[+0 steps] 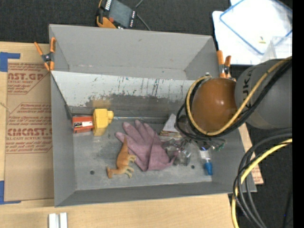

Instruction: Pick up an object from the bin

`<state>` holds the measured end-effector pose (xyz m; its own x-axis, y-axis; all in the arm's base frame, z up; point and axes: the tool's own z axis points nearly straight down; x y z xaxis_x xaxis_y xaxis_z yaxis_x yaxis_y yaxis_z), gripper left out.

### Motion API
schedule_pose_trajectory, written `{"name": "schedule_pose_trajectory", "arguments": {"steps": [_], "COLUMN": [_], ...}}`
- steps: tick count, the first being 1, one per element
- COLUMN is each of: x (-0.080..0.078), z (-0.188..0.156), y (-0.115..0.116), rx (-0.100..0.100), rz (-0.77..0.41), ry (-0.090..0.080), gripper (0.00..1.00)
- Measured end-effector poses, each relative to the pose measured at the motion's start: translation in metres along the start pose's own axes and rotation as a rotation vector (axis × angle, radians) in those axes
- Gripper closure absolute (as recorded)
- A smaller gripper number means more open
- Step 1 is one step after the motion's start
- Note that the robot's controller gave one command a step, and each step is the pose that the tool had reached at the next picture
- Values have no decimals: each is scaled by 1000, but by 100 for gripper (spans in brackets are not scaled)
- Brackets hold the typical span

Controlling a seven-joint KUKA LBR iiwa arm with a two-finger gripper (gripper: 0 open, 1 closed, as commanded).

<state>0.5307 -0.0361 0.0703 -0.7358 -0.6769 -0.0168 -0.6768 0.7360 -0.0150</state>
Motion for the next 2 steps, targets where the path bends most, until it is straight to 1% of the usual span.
{"name": "schedule_pose_trajectory", "arguments": {"steps": [1, 2], "x": [-3, -38], "z": [-1, -52], "y": [4, 11], "rx": [-3, -2], "rz": [34, -119], "ry": [0, -3], "gripper": [100, 100]}}
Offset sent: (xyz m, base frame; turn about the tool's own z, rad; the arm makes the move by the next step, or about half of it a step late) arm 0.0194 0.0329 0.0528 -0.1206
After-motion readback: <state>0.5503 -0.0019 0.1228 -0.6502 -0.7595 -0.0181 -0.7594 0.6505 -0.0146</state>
